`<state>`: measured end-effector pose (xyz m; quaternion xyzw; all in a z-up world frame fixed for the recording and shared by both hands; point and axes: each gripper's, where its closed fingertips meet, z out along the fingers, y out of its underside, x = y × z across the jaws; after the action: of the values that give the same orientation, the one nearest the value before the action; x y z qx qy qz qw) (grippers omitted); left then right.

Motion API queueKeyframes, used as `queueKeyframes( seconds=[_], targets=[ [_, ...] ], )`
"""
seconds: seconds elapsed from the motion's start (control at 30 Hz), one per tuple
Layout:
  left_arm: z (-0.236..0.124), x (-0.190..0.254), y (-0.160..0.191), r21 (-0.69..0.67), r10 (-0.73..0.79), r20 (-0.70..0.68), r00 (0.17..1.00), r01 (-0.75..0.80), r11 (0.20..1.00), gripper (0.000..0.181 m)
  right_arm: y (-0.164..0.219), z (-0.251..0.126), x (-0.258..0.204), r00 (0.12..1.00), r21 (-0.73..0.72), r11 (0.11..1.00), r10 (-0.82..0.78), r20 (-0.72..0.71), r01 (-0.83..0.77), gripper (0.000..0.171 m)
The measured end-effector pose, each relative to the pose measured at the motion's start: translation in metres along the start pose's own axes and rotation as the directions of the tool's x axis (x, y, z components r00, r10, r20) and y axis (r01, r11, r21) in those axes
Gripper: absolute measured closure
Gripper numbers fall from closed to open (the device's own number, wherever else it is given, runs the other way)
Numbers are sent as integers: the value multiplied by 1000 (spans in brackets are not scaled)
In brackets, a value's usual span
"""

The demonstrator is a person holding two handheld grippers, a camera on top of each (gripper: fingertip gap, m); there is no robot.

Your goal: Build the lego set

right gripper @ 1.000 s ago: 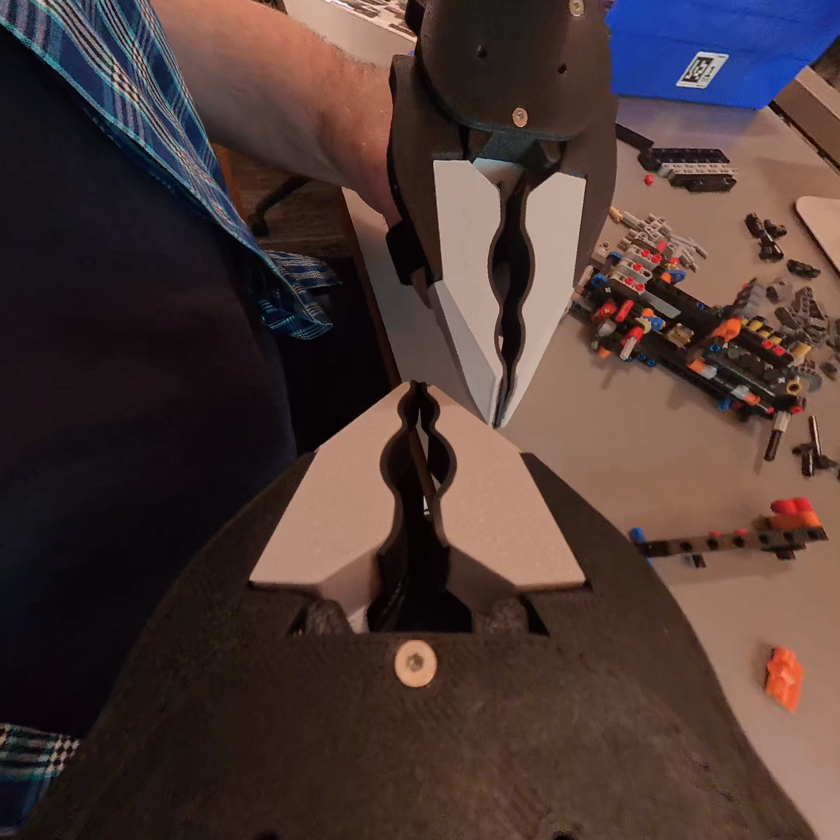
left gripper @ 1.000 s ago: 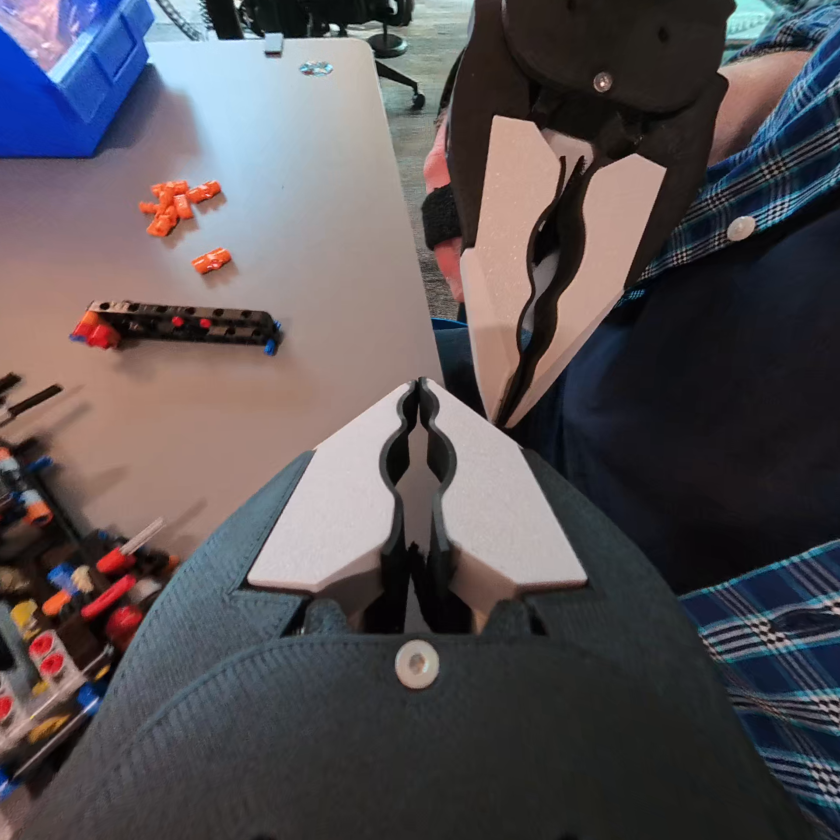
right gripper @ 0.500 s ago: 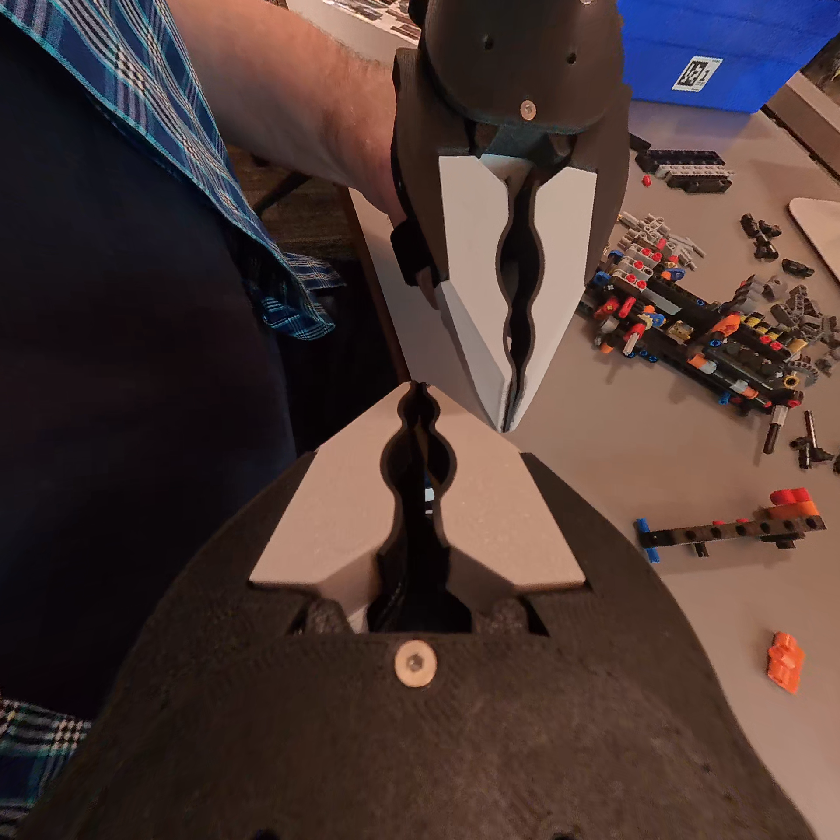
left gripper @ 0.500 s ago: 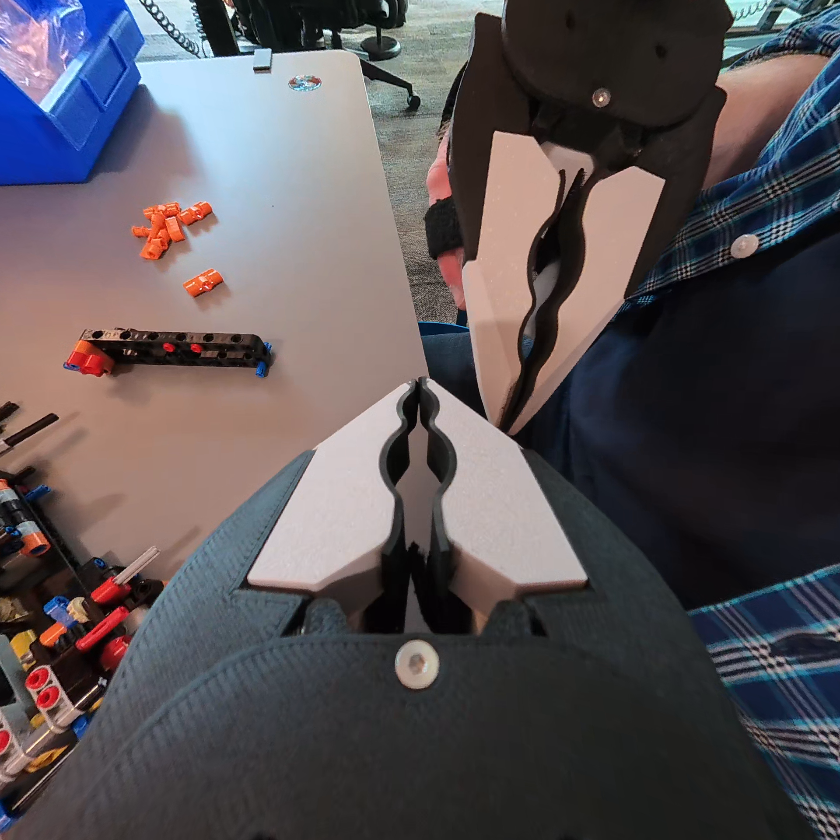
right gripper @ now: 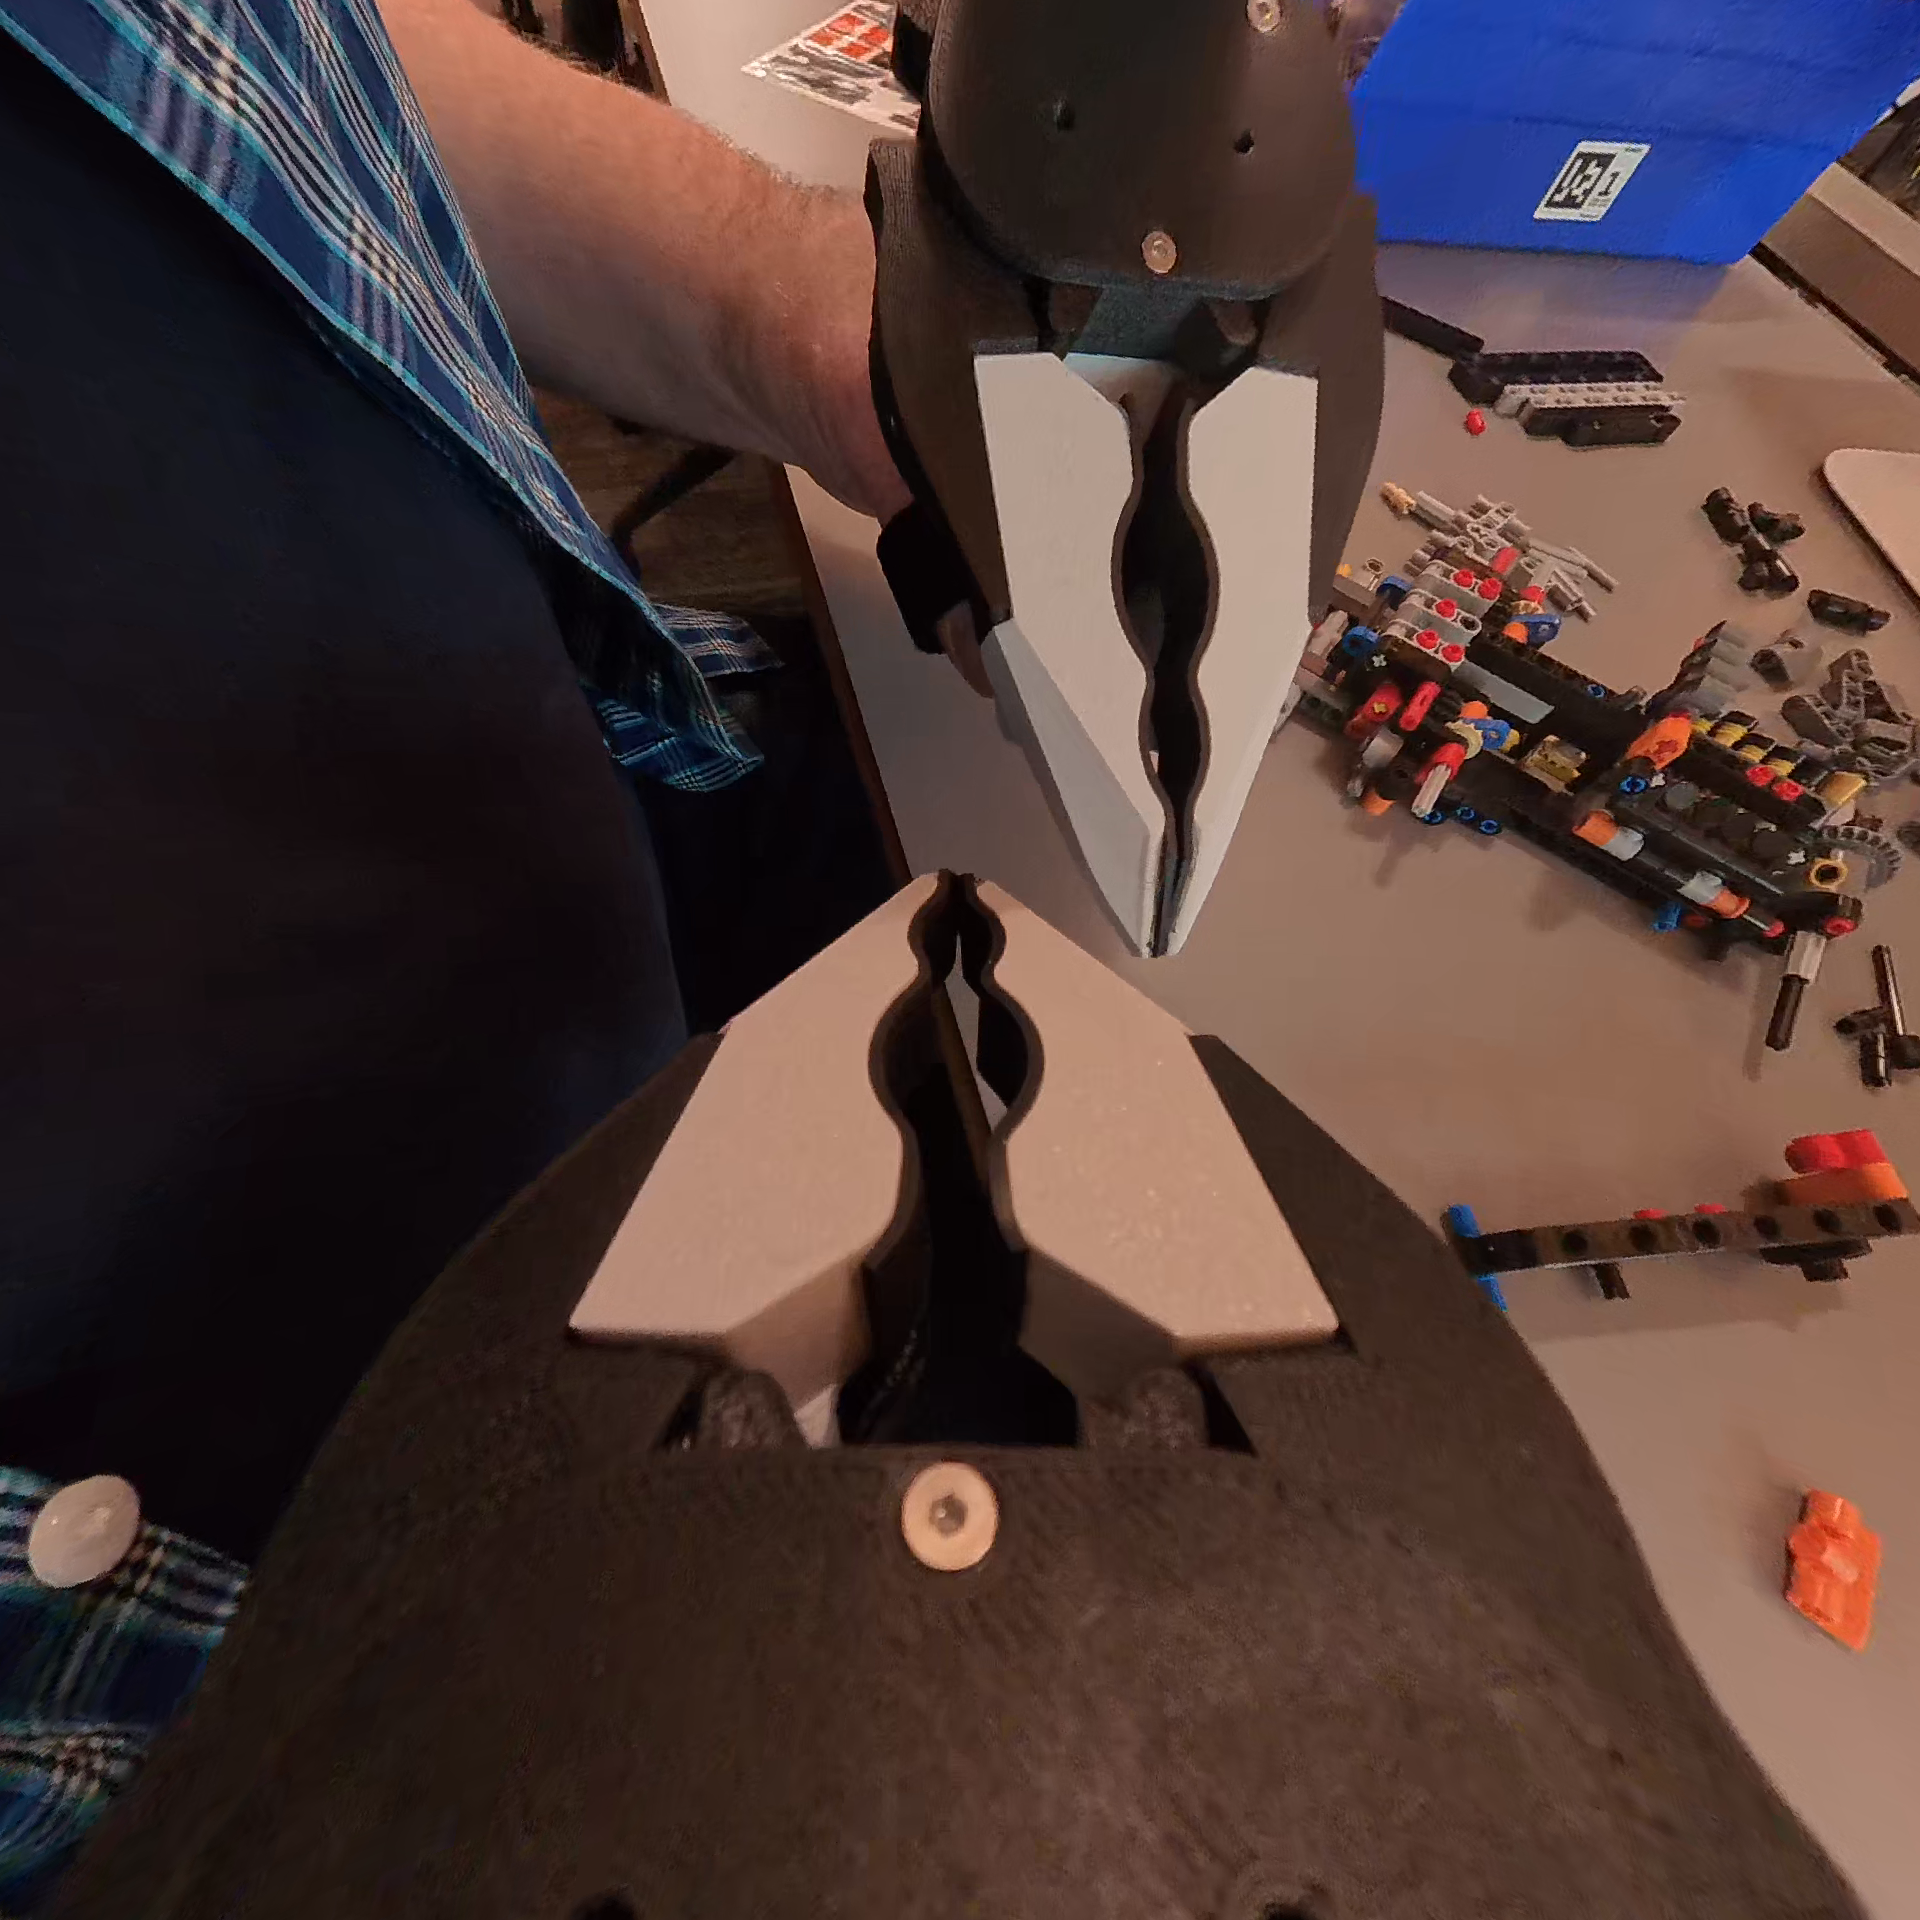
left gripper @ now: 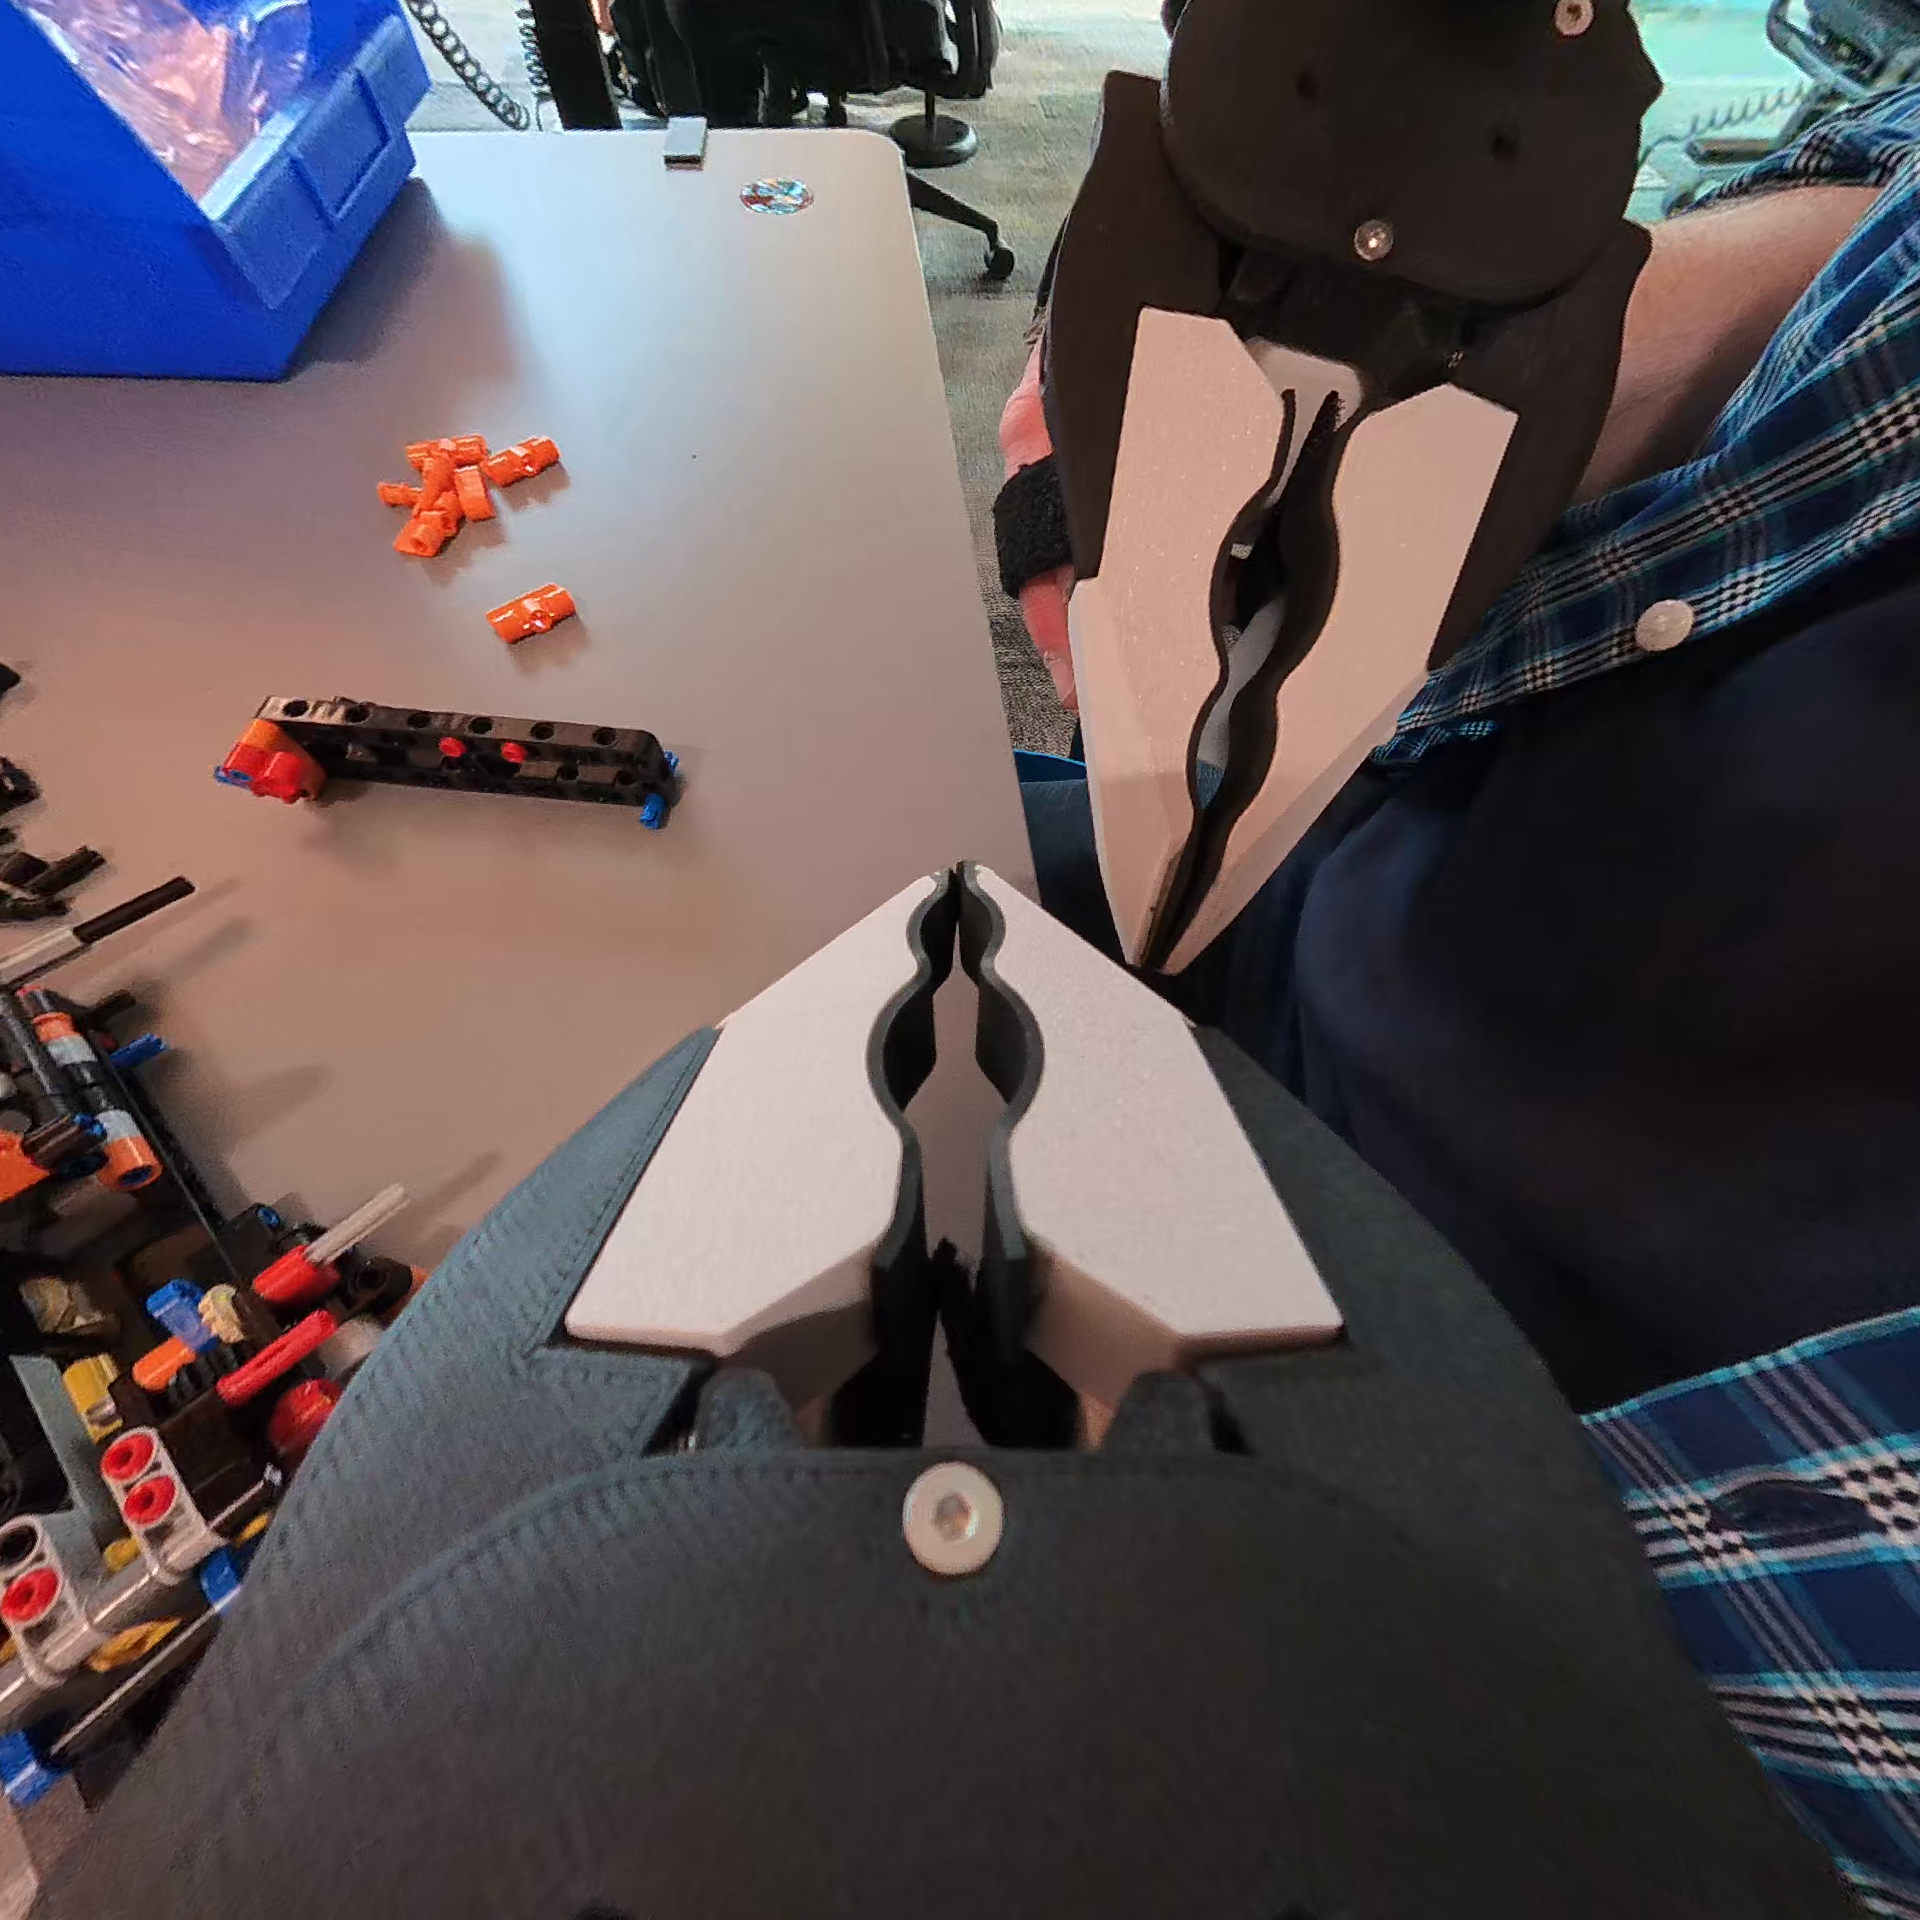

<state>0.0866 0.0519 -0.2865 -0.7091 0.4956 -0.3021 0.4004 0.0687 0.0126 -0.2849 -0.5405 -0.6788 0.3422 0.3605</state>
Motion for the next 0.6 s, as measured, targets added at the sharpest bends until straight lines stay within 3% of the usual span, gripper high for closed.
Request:
queueKeyframes(
  seconds=[0.6],
  targets=[
    [-42,-16,19,51,-92,152,984,85,995,181,-25,31,4,986,59,996,-71,152,63,171]
  ],
)
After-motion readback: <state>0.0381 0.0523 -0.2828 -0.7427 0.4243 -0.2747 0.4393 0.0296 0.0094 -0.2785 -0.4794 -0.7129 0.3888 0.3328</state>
